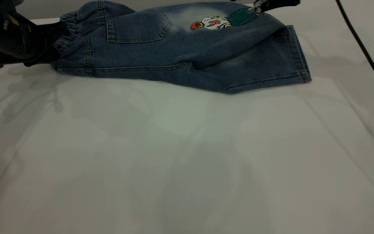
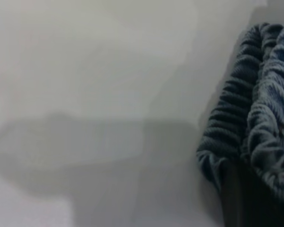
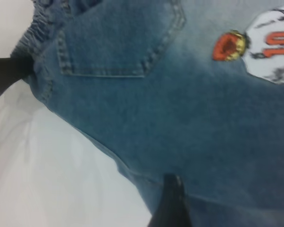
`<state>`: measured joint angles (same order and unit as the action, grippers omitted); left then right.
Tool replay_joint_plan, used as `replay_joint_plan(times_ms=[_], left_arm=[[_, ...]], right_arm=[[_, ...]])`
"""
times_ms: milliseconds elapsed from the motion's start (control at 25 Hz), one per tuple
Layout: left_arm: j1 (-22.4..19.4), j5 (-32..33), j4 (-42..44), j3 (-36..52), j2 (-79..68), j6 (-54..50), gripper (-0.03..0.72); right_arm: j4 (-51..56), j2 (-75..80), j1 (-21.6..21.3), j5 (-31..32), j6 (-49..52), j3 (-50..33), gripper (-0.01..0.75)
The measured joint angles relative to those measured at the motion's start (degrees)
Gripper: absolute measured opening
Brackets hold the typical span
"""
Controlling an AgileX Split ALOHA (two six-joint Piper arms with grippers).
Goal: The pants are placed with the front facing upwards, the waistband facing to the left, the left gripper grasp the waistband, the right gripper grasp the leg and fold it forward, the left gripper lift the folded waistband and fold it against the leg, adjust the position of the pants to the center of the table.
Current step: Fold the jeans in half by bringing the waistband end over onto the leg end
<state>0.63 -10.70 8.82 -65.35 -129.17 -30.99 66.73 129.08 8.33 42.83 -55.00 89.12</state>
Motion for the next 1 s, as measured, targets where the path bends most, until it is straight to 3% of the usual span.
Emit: replay_joint_plan(times_ms=[640,1000], left_arm=[[9.09,2.60,5.18,0.00,9.20,0.77,0.090],[11.86,6.88,9.23,0.05,14.94,0.77,0.090]], right_arm=[[2.55,3.04,11.24,-15.76,-0.22,1.65,0.511],[6.90,9.97,12.84,-15.38,0.01,6.66,0.511]])
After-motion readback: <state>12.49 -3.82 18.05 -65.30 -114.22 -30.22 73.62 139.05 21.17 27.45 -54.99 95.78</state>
